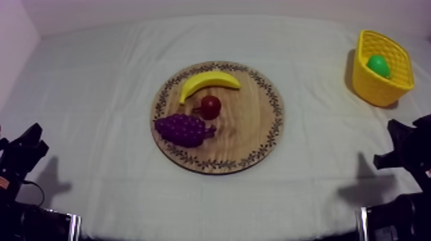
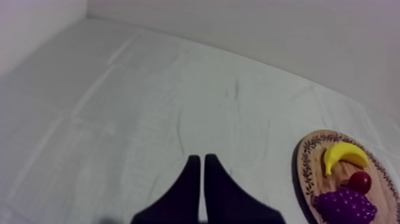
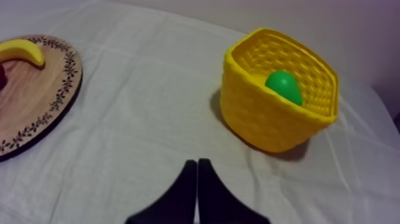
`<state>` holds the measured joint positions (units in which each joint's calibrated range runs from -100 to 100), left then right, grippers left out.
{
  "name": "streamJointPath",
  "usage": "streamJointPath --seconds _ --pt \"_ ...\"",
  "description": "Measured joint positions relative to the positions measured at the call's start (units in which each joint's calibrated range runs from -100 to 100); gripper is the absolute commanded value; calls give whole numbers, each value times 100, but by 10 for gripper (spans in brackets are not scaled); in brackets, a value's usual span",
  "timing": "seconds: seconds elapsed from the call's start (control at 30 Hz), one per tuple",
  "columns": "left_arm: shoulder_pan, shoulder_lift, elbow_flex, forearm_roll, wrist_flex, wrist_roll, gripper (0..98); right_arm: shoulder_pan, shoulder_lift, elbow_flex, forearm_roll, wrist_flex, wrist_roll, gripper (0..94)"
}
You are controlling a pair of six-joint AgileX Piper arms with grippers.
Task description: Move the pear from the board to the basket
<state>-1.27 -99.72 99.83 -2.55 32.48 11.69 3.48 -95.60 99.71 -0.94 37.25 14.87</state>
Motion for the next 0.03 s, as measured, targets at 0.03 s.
streamJointPath --seconds 0.03 --pt "0 0 0 0 0 0 1 0 0 0 -1 0 12 6"
